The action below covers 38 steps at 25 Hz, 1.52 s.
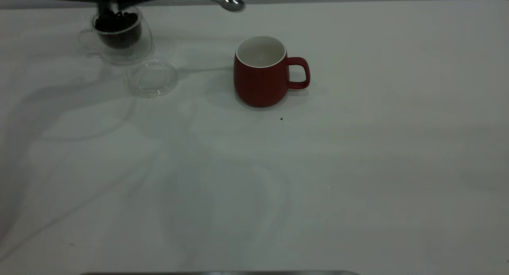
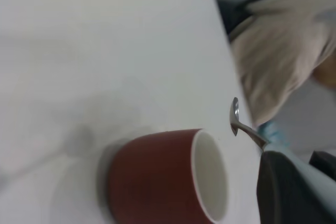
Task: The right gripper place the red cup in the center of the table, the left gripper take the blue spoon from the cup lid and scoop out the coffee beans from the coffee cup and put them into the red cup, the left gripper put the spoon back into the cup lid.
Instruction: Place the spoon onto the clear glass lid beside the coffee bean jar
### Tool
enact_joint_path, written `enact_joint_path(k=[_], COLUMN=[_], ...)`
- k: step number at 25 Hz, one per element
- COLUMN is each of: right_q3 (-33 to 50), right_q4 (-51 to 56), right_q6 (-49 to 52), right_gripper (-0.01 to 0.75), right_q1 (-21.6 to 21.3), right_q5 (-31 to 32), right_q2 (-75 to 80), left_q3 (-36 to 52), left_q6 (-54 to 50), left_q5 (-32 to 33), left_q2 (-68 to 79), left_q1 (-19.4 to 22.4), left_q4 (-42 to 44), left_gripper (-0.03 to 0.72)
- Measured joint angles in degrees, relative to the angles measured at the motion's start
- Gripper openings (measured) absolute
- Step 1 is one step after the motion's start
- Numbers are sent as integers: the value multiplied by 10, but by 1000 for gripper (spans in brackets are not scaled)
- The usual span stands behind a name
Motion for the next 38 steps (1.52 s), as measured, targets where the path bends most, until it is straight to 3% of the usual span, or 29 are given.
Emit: enact_joint_path(k=[6, 15, 20, 22, 28, 38], right_q3=[0, 0, 0, 0, 0, 0], right_q4=[0, 0, 0, 0, 0, 0], right_q6=[0, 0, 0, 0, 0, 0], right_gripper=[476, 476, 476, 476, 476, 476], right_q1=[0, 0, 0, 0, 0, 0], right_q5=[0, 0, 0, 0, 0, 0], right_q2=[0, 0, 0, 0, 0, 0], left_q3=[0, 0, 36, 67, 138, 233], left_q6=[-55, -146, -201, -195, -123, 34], left_q5=[51, 63, 17, -12, -78, -99], left_q2=[-31, -129, -125, -117, -115, -78], left_q1=[73, 188, 219, 220, 220, 208], left_q4=[57, 122, 291, 308, 222, 30], left_gripper=[122, 122, 122, 122, 122, 122])
